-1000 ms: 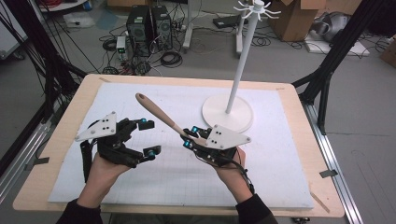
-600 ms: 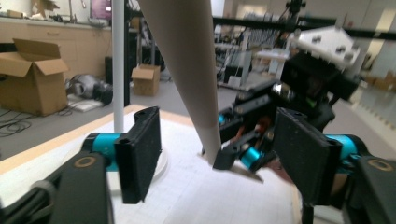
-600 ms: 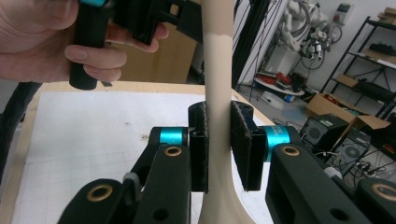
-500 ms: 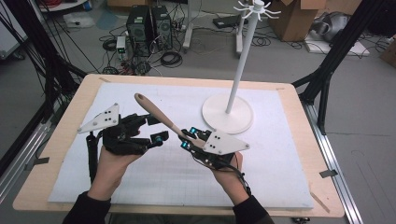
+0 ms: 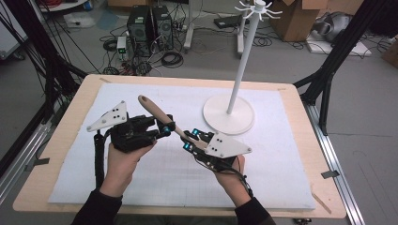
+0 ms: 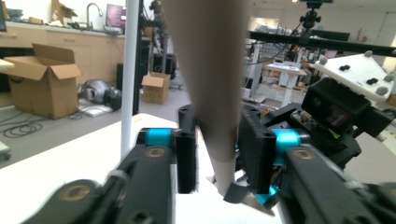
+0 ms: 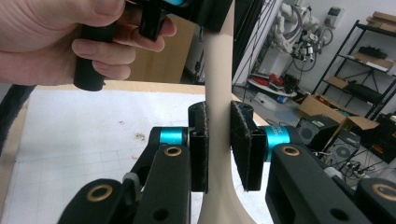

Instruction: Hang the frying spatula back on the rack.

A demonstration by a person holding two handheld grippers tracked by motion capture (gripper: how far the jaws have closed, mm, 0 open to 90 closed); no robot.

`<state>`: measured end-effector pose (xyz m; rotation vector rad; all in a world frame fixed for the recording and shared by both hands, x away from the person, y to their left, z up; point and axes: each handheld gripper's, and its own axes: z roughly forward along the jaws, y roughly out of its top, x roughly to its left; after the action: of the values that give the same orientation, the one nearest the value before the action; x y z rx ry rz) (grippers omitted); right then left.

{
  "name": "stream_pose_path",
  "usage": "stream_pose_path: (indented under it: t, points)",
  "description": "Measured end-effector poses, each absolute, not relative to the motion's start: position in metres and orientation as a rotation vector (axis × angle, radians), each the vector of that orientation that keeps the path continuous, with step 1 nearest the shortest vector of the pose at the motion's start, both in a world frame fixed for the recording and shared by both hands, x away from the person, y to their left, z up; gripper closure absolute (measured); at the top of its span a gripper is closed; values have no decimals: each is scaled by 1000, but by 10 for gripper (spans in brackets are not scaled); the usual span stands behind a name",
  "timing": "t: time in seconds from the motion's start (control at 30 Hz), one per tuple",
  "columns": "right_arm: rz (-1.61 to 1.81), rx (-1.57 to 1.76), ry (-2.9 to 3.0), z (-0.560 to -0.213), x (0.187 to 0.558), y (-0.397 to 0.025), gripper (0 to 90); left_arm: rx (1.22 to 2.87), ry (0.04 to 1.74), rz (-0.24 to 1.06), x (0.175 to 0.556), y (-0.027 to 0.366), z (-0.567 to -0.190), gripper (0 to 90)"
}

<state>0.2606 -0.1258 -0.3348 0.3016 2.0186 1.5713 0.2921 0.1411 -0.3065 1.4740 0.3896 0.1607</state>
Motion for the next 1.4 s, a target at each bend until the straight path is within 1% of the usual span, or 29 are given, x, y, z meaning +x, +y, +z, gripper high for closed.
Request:
stream_pose_path:
  t: [0.13,0.2,0.23,0.27,0.3,0.37,0.47,0.5,0.6,0.8,0.97,1.07,1.2,1.27,1.3,1.33,1.4]
  points:
    - [1569,299,2026,-335,261,-127,775,1493,371,170,291,138,-305,729]
    - [1588,287,2044,-335,263,-128,760,1491,345,154,292,138,-305,731]
    - [1589,275,2043,-335,263,-129,717,1498,333,142,293,138,-304,732]
    - [1596,269,2035,-335,262,-129,637,1506,320,126,294,138,-304,732]
    - [1610,265,2040,-333,261,-130,604,1512,303,112,295,139,-304,733]
    - [1640,225,2058,-332,261,-133,601,1529,275,92,295,139,-303,734]
    - [1693,199,2085,-328,263,-141,550,1562,215,55,295,139,-301,735]
    - [1719,201,2098,-327,264,-143,547,1567,193,44,295,139,-301,735]
    - [1803,185,2170,-325,269,-148,518,1567,134,-27,297,140,-299,736]
    - [1899,65,2281,-324,274,-144,512,1537,24,-149,299,139,-296,736]
    - [1919,-52,2347,-320,270,-133,517,1552,-49,-188,296,133,-294,735]
    - [1931,-98,2371,-318,269,-127,544,1550,-81,-201,295,131,-293,735]
    - [1939,-144,2420,-319,270,-121,620,1562,-118,-232,293,127,-292,735]
    - [1945,-180,2439,-319,269,-119,721,1572,-124,-223,292,125,-291,734]
    - [1933,-177,2430,-319,269,-118,748,1567,-125,-217,292,125,-291,733]
    - [1946,-165,2442,-319,270,-119,759,1569,-124,-207,291,125,-291,732]
    - [1948,-133,2454,-319,272,-120,783,1577,-111,-138,286,126,-290,712]
